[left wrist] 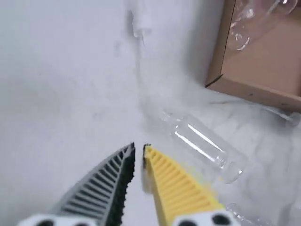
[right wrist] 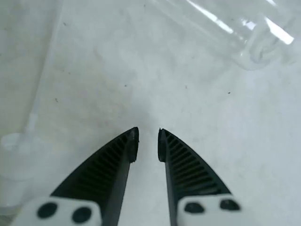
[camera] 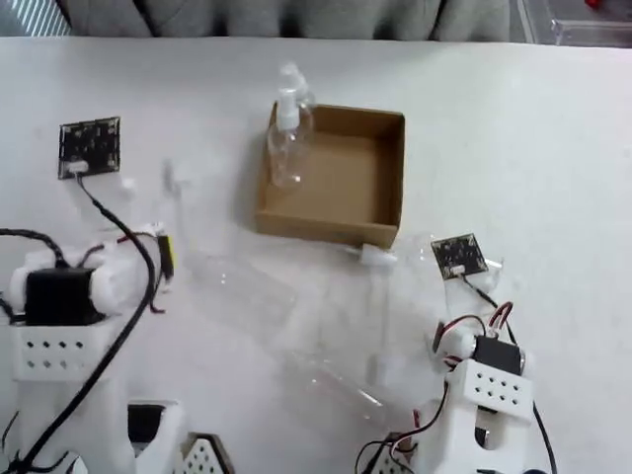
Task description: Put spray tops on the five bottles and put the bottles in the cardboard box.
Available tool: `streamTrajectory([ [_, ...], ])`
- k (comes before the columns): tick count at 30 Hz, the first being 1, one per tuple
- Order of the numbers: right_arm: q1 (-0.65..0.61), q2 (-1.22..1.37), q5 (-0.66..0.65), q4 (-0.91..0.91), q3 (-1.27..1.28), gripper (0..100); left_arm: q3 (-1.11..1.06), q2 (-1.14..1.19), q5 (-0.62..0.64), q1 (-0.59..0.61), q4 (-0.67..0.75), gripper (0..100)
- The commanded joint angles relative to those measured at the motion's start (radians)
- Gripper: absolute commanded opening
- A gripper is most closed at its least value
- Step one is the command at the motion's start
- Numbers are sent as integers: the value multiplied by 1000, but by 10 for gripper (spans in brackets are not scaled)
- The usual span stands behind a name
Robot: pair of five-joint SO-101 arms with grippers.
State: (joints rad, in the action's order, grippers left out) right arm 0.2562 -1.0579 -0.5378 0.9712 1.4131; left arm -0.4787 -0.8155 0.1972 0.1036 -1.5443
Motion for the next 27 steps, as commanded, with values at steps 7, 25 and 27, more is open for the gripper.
streamTrajectory([
  [7,8,-12,-9,-15,-6,49,-462,-21,201,-248,333,301],
  [25,7,-12,-9,-16,-6,50,-454,397,328,-252,537,365],
  [27,7,-12,-9,-18,-6,50,-450,420,328,-252,559,345],
])
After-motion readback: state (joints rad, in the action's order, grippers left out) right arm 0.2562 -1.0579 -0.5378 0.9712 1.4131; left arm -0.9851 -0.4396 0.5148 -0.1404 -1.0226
